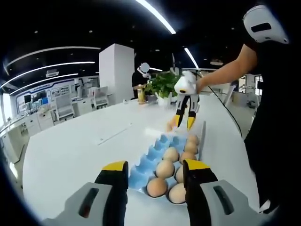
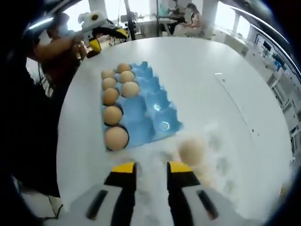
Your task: Place the egg into an empty slot of the egg tray after lifting it from the table, then release the egg inside the slot.
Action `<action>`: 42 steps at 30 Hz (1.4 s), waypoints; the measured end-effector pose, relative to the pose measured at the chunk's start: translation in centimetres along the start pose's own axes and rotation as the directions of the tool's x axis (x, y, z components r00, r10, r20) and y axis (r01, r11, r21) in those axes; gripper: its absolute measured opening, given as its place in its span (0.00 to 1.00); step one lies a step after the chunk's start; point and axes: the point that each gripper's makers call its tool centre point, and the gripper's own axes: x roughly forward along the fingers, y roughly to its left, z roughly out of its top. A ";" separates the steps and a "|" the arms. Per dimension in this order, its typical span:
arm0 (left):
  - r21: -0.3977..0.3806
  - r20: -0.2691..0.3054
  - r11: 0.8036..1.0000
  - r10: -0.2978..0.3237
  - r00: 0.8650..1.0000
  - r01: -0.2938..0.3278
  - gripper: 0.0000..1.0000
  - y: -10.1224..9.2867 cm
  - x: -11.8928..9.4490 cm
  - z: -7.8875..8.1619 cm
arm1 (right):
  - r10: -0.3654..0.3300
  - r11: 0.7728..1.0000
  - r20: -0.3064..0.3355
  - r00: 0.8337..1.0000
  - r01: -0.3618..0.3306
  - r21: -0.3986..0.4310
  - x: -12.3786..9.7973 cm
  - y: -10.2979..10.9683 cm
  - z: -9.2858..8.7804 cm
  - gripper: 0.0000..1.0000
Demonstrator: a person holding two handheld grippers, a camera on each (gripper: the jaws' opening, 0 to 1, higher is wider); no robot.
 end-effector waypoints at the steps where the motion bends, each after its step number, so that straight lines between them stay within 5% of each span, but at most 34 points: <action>1: 0.000 -0.001 1.000 0.001 1.000 -0.001 0.47 0.0 0.0 0.0 | -0.011 1.000 -0.004 1.000 0.011 0.018 -0.4 -0.3 -0.7 0.25; 9: -0.002 0.003 1.000 0.000 1.000 0.000 0.47 -0.1 0.0 0.1 | -0.090 0.988 -0.036 0.995 0.093 0.121 -2.7 -1.8 -4.6 0.25; 30: -0.005 -0.005 1.000 0.002 1.000 -0.002 0.47 -0.1 -0.1 -0.3 | -0.224 0.949 -0.116 0.968 0.244 0.201 -5.4 -4.7 -10.1 0.25; 42: -0.004 -0.010 1.000 -0.002 1.000 0.002 0.47 -0.2 -0.1 -0.4 | -0.215 0.945 -0.178 0.960 0.251 0.212 -5.4 -5.2 -12.3 0.26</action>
